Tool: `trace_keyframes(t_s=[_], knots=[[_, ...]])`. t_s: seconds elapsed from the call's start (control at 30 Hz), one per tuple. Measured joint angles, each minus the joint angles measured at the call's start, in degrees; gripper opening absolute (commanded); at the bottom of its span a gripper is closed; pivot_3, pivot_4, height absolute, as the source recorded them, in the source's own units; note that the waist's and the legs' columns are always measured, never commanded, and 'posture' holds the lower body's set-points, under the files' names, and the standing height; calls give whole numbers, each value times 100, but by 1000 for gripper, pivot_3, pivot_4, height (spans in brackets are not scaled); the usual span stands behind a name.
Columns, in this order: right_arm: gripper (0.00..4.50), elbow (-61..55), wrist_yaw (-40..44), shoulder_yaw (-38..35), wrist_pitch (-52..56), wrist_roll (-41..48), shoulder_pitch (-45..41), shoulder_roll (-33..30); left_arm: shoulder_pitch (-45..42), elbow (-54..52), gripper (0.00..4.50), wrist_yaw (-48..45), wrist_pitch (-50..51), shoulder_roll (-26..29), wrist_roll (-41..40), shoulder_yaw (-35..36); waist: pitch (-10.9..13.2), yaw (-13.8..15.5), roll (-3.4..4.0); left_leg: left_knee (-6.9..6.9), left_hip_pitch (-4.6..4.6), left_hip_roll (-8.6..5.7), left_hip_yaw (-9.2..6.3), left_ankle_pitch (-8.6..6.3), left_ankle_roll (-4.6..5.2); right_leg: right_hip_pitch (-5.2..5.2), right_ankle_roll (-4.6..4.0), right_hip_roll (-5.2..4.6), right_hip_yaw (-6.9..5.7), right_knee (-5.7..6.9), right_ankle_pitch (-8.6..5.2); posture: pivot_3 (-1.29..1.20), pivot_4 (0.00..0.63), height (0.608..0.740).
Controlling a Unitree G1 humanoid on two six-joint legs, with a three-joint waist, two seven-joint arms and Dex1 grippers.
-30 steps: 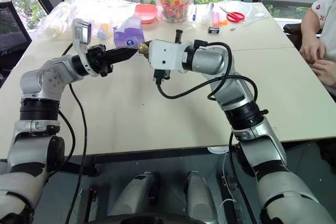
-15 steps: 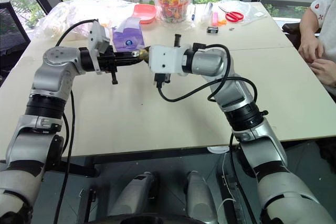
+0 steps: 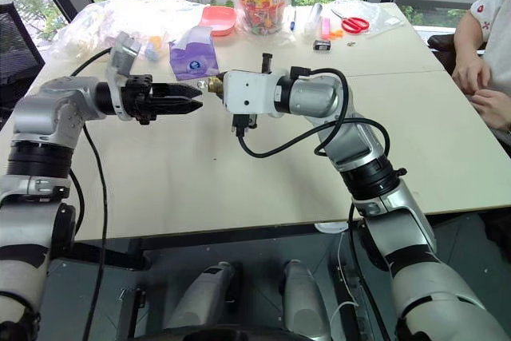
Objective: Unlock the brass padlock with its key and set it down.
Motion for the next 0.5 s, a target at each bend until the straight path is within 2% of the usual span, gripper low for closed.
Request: trace_keyframes(t_s=[0.13, 0.5], knots=[[696, 0, -7, 0, -10, -1, 0, 3, -34, 1, 2152, 119, 163, -61, -165, 211, 0, 15, 0, 0, 0, -1, 0, 0, 0, 1, 0, -2, 0, -1, 0, 0, 150, 740], [696, -181, -47, 10, 5, -14, 0, 82, -332, 506, 2152, 302, 114, -570, -146, 206, 0, -1, 0, 0, 0, 0, 0, 0, 0, 0, 1, 0, 0, 1, 1, 0, 150, 740]])
